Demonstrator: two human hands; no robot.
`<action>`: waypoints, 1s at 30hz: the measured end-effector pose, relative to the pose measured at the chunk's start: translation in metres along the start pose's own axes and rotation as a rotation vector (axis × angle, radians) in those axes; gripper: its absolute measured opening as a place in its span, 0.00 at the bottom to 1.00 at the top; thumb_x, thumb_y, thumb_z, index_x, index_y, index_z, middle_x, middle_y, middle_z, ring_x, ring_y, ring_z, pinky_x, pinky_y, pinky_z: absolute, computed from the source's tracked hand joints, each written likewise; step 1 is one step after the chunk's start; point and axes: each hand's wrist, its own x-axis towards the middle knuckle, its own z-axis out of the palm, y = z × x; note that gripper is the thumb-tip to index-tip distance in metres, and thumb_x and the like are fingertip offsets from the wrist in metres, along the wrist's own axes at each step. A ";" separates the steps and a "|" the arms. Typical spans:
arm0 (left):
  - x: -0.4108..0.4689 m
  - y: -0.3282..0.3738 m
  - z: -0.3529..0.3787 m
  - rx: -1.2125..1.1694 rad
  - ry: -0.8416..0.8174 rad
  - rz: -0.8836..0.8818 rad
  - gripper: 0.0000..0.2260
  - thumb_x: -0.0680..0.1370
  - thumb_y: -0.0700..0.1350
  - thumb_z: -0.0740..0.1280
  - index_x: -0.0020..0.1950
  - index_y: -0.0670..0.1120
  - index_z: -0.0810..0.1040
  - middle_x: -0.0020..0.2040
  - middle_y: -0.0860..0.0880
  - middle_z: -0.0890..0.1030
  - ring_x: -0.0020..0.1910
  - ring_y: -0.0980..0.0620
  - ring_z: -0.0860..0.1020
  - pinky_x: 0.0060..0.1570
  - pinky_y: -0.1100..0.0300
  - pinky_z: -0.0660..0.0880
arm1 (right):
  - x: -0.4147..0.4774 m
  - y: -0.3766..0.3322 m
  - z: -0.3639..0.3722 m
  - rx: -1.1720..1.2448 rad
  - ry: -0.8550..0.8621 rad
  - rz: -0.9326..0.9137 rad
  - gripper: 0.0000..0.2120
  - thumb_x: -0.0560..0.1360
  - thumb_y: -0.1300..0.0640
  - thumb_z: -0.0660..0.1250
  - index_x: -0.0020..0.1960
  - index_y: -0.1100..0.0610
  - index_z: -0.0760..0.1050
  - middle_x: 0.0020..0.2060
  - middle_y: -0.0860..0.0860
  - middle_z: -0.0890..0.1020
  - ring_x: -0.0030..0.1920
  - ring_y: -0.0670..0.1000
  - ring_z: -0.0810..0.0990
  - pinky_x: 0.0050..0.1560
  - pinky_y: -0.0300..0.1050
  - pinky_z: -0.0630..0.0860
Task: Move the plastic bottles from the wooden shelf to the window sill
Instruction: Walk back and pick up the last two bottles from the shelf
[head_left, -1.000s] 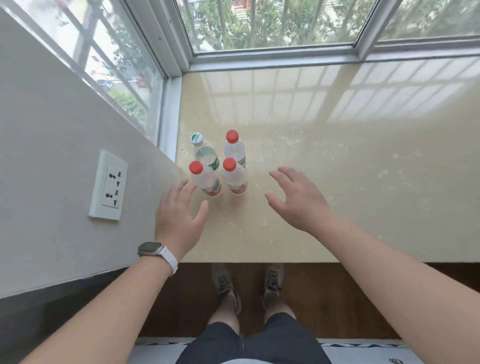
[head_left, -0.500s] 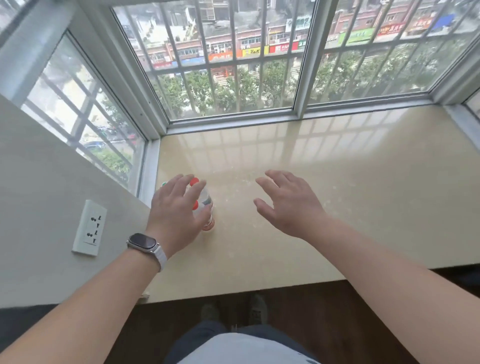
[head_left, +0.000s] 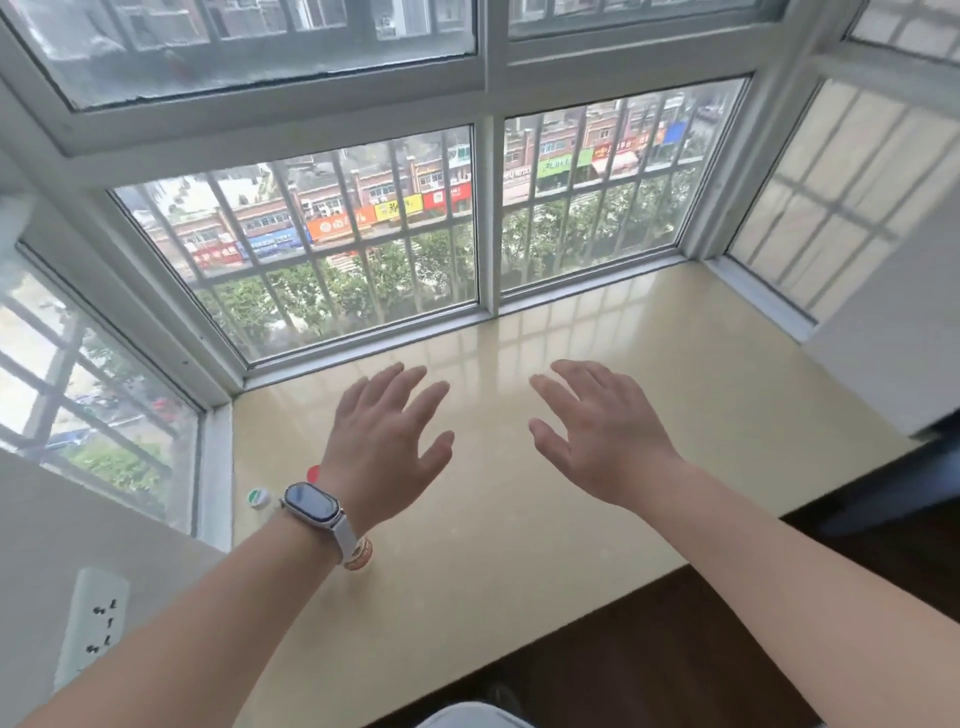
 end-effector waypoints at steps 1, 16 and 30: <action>0.006 0.003 -0.004 0.000 0.015 0.025 0.26 0.76 0.60 0.57 0.70 0.50 0.75 0.70 0.45 0.75 0.72 0.41 0.69 0.70 0.41 0.64 | -0.002 0.004 -0.007 -0.013 0.036 0.022 0.25 0.76 0.43 0.56 0.64 0.56 0.77 0.60 0.58 0.79 0.60 0.61 0.77 0.54 0.56 0.75; 0.080 0.067 -0.018 -0.149 0.243 0.454 0.21 0.76 0.54 0.63 0.64 0.45 0.78 0.63 0.43 0.80 0.64 0.38 0.76 0.64 0.43 0.66 | -0.070 0.040 -0.064 -0.206 0.159 0.389 0.25 0.76 0.42 0.56 0.62 0.56 0.77 0.60 0.58 0.79 0.58 0.61 0.78 0.55 0.56 0.75; 0.128 0.194 -0.006 -0.287 0.189 0.756 0.21 0.76 0.55 0.63 0.66 0.47 0.77 0.64 0.45 0.80 0.66 0.40 0.75 0.65 0.42 0.68 | -0.161 0.105 -0.087 -0.281 0.173 0.715 0.27 0.77 0.42 0.53 0.65 0.57 0.75 0.62 0.57 0.77 0.61 0.61 0.76 0.57 0.58 0.72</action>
